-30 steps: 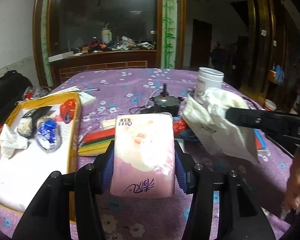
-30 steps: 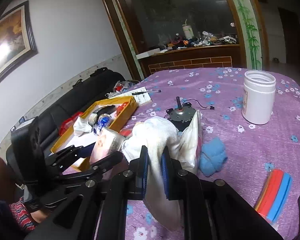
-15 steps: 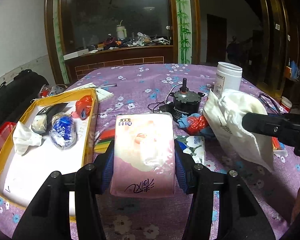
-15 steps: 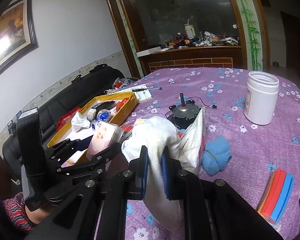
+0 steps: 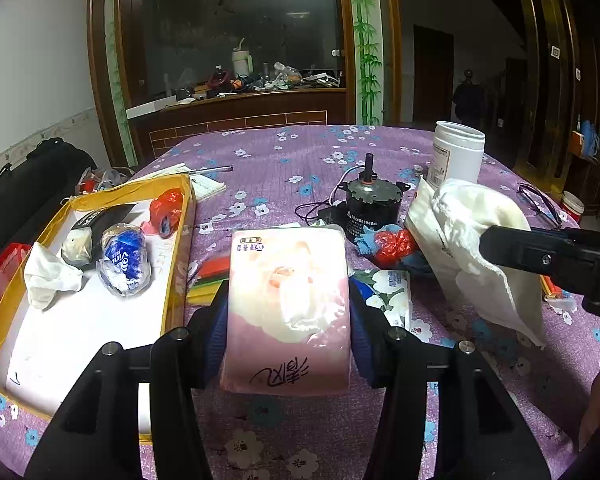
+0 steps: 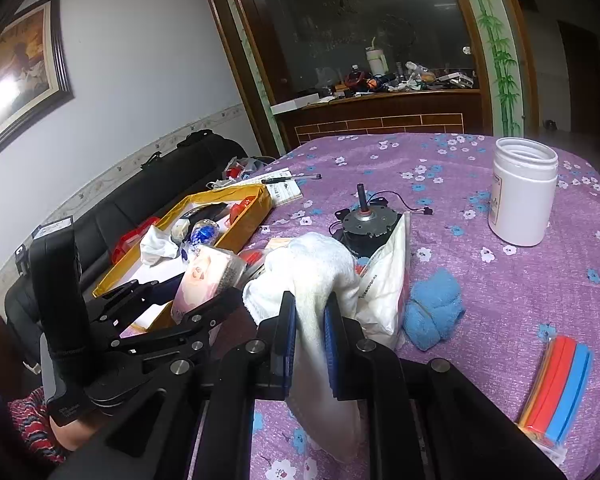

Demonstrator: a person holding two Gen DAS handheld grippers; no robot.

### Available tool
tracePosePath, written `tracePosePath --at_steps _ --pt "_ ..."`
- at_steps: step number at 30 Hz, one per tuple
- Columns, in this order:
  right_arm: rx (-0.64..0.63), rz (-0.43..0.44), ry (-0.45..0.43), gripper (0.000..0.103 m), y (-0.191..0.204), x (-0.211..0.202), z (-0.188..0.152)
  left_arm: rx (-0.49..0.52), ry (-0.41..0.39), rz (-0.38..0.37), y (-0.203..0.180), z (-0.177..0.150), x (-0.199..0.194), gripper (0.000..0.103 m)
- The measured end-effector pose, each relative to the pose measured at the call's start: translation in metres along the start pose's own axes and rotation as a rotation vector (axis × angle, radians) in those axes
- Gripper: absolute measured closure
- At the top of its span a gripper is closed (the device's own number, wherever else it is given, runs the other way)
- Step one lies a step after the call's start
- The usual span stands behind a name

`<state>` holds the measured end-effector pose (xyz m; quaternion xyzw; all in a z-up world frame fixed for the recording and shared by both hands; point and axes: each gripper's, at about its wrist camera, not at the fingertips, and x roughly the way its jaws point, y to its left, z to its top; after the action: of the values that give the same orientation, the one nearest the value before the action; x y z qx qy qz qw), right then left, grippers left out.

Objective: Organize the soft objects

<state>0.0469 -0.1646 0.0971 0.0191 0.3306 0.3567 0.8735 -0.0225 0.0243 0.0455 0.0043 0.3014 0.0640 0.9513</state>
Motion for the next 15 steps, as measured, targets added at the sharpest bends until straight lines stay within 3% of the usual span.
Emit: tracePosePath --at_steps 15 --pt "0.011 0.02 -0.037 0.09 0.0008 -0.0054 0.0016 -0.007 -0.026 -0.012 0.0012 0.0003 -0.0058 0.052"
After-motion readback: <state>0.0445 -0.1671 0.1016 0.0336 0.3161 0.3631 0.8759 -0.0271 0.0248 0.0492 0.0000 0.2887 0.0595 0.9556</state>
